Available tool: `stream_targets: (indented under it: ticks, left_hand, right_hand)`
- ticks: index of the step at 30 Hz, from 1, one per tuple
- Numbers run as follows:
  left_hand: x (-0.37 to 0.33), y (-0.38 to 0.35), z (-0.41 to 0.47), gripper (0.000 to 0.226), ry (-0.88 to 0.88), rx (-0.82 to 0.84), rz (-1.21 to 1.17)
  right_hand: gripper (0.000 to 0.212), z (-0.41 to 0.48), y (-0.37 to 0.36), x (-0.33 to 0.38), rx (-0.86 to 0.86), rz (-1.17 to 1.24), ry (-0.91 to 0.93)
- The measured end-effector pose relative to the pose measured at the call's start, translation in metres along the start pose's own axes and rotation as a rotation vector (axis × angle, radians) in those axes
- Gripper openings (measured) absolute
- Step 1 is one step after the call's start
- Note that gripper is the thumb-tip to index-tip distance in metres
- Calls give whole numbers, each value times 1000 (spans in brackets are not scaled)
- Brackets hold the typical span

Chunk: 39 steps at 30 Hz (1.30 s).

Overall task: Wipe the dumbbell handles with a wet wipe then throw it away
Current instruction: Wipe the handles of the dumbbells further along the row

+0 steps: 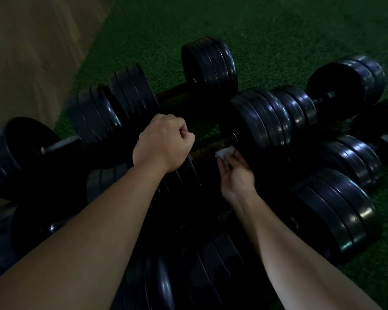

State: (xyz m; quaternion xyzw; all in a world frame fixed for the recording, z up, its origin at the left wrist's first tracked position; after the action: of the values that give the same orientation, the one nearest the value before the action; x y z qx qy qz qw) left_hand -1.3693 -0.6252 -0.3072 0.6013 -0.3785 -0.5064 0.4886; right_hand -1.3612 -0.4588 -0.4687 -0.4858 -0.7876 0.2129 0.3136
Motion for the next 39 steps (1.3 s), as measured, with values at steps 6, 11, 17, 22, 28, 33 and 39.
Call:
stream_targets:
  ticks: [6, 11, 17, 22, 28, 33, 39]
  left_hand:
    - [0, 1, -1, 17, -3, -17, 5]
    - [-3, 1, -1, 14, -50, 0, -21]
    - [-16, -1, -4, 30, -186, 116, -69]
    - [-49, 1, -7, 32, -326, 217, -137]
    - [-79, 1, 21, 22, -261, 300, -213]
    - [-60, -18, 52, 16, -145, 326, -101]
    - [-67, -62, 80, 24, -121, 492, 178]
  right_hand:
    - [21, -24, 0, 12, 90, -109, 64]
    - [21, -45, -22, 18, 251, -197, 54]
    - [21, -62, -33, 13, 268, -268, 73]
    - [22, -77, -49, 19, 350, -267, 80]
    - [25, -75, -57, 44, 343, -335, 121]
    - [15, -82, -53, 71, 299, -728, 341]
    - [11, -108, -72, 115, 326, -1114, 764]
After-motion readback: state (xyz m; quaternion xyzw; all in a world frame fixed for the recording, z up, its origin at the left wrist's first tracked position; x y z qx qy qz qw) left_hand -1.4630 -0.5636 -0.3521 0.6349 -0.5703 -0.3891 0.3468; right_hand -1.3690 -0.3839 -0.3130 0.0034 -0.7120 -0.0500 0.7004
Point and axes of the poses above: each hand's wrist, its own z-axis towards the middle knuckle, its own y-axis out of the back of the hand, x = y × z, the point moved 9 cm from there along z, towards the middle knuckle, and after that the axes turned 10 degrees about z, right-handed, at the moved point
